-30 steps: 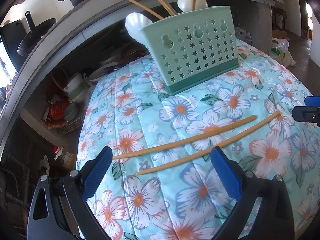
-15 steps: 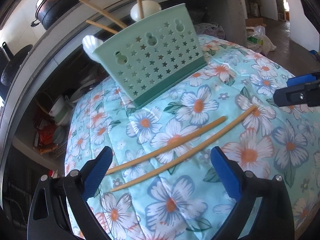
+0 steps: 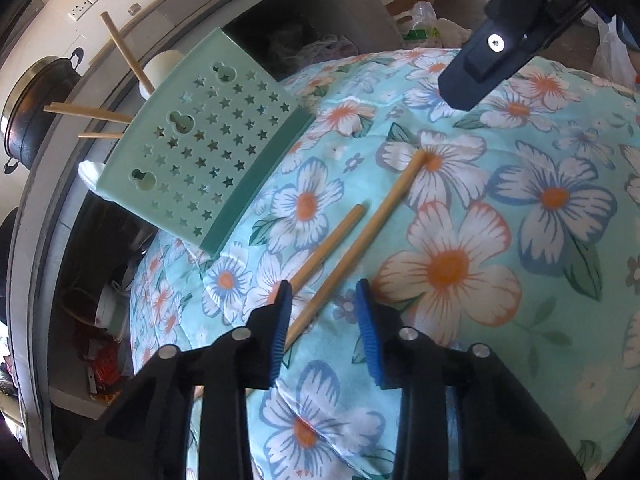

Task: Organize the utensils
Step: 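Move both grippers back toward the two chopsticks left on the quilt, then grasp a wooden chopstick with the left gripper and raise it upright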

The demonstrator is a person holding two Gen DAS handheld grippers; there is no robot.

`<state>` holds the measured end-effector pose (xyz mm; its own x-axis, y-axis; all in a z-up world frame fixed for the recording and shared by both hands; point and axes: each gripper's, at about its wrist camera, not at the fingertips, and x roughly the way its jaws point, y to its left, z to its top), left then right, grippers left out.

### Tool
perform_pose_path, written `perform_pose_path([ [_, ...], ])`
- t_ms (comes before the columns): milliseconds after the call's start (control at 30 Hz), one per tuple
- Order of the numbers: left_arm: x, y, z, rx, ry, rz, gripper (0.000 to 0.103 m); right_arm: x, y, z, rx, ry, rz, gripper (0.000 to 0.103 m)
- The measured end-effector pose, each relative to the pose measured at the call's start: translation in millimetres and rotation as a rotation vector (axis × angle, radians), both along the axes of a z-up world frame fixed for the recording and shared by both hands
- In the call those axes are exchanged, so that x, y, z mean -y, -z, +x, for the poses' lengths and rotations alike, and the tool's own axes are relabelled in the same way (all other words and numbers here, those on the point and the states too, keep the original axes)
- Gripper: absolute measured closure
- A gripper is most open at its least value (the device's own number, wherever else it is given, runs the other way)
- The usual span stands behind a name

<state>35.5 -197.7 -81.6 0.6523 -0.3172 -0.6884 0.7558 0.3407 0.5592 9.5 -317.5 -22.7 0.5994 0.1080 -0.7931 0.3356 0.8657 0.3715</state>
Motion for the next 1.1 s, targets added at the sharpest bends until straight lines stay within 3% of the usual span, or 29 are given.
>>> perform_pose_path([
  [100,3.2,3.6,4.2,0.006,0.017,0.011,0.085,1.6,-0.5,-1.3,0.004,0.007,0.005,0.023],
  [333,0.2,5.3,0.1,0.034,0.068,0.055,0.090,6.8,1.7,-3.8,0.012,0.019,0.026,0.023],
  [567,-27.0,-4.2,-15.4,-0.059,0.079,0.124,0.089,9.3,0.9,-5.6,0.018,0.025,0.027,0.023],
  [867,-30.4,-29.8,-4.3,-0.283,0.050,-0.040,0.080,9.4,0.7,-5.6,0.021,0.033,0.036,0.023],
  [1100,12.1,-16.7,-7.1,-0.293,0.114,-0.029,0.079,10.3,-2.1,-8.4,0.033,0.043,0.036,0.023],
])
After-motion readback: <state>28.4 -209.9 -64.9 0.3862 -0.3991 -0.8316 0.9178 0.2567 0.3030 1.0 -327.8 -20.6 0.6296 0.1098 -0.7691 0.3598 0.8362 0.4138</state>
